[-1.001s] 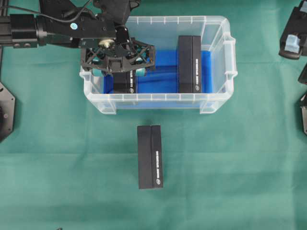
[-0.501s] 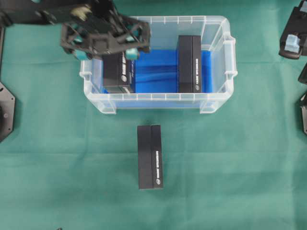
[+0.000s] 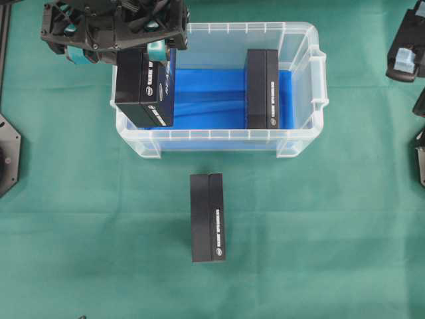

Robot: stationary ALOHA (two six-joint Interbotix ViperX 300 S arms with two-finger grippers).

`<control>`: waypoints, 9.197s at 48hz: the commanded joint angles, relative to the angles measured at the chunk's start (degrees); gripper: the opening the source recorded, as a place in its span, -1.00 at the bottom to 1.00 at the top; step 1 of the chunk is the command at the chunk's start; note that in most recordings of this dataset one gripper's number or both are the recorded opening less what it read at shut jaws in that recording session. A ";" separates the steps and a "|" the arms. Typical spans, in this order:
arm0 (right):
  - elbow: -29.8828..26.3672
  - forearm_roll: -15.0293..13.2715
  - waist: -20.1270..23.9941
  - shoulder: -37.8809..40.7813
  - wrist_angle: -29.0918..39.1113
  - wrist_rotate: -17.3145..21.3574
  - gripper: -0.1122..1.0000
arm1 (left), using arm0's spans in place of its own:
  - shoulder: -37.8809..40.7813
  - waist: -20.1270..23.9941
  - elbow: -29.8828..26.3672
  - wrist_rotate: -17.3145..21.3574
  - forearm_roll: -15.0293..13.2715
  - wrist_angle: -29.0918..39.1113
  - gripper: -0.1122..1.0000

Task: Take the box out of the case with the left arm.
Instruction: 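Lift the left black box up out of the case with the left gripper, then carry the box forward and lower it onto the table left of the first box, then open the left gripper and withdraw it to the left, then move the open left gripper over the right black box in the case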

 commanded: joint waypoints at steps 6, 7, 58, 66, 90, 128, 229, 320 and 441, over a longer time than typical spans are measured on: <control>-0.62 -0.18 0.00 -0.09 0.00 0.09 -0.80 | -1.49 -0.18 -1.41 0.00 0.18 0.09 0.29; -0.62 -0.18 0.00 -0.09 0.00 0.09 -0.80 | -1.49 -0.18 -1.41 0.00 0.26 0.00 0.29; -0.62 -0.18 0.00 -0.09 -0.09 0.09 -0.80 | -1.58 -0.18 -1.14 -0.09 0.53 0.00 0.29; -0.62 -0.18 0.00 -0.09 -0.18 0.09 -0.80 | -1.49 -0.18 -1.14 0.00 0.53 0.00 0.29; -0.62 -0.18 0.00 -0.09 0.00 0.09 -0.80 | -1.49 -0.18 -1.14 -0.09 0.70 0.09 0.29; -0.62 -0.18 0.00 0.00 -0.26 -0.26 -0.80 | -2.46 -19.07 2.11 -17.93 1.93 0.09 0.29; -0.35 -0.18 0.00 0.00 -0.53 -0.09 -0.80 | 6.86 -32.34 29.97 -37.79 5.10 -28.21 0.29; -0.44 -0.18 0.00 0.26 -1.85 0.00 -0.80 | -7.03 -29.62 19.42 -28.92 3.43 -14.59 0.85; -0.44 -0.18 0.00 0.35 -1.85 1.85 -0.80 | -16.26 1.67 25.58 3.52 0.97 -9.93 0.85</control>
